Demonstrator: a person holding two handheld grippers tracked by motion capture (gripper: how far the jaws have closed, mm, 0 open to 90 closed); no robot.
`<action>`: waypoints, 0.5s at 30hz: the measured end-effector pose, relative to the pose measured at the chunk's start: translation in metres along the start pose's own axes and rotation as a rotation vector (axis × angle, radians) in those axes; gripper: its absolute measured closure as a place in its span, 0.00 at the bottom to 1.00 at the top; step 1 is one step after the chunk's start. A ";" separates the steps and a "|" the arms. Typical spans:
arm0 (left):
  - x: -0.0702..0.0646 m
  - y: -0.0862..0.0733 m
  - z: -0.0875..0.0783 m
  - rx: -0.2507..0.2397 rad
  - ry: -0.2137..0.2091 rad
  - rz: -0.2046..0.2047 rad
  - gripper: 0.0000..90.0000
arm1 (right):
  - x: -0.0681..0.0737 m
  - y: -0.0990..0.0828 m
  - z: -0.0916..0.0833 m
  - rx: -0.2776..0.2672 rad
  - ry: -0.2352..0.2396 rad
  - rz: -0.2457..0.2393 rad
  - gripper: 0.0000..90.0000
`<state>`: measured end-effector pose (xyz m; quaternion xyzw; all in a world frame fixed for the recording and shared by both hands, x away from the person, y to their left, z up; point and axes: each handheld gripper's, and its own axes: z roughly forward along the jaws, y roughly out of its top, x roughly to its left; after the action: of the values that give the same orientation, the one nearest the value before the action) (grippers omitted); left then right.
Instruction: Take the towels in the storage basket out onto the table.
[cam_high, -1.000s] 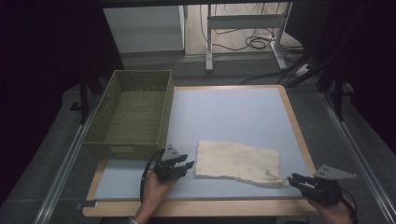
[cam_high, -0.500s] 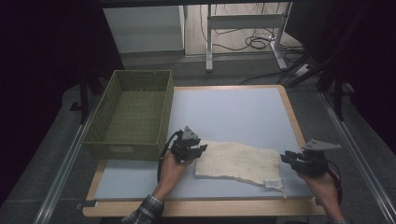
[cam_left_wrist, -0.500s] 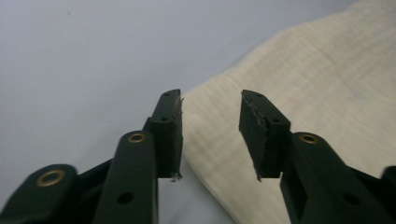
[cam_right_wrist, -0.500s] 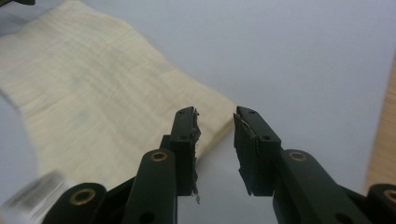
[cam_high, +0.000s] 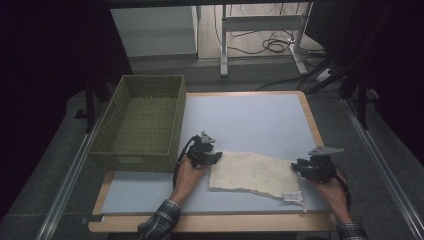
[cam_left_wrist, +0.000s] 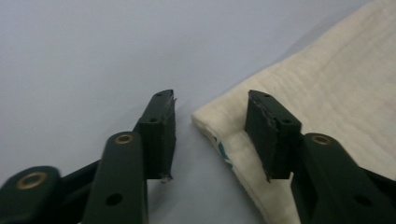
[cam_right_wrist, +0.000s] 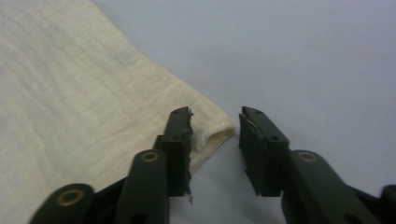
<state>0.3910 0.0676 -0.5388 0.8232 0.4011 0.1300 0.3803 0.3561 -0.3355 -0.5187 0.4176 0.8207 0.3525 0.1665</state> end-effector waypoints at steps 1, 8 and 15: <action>-0.001 0.000 0.000 0.003 -0.016 0.007 0.69 | 0.001 0.000 0.000 0.001 0.020 -0.004 0.88; -0.009 -0.001 -0.011 -0.023 -0.038 0.023 0.95 | 0.000 0.016 -0.002 0.025 -0.047 -0.094 0.97; -0.019 -0.008 -0.026 -0.033 -0.043 0.032 0.94 | -0.020 0.044 0.010 -0.003 -0.059 -0.086 0.97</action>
<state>0.3609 0.0704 -0.5254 0.8257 0.3773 0.1249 0.4003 0.3989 -0.3298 -0.4945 0.3921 0.8321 0.3336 0.2062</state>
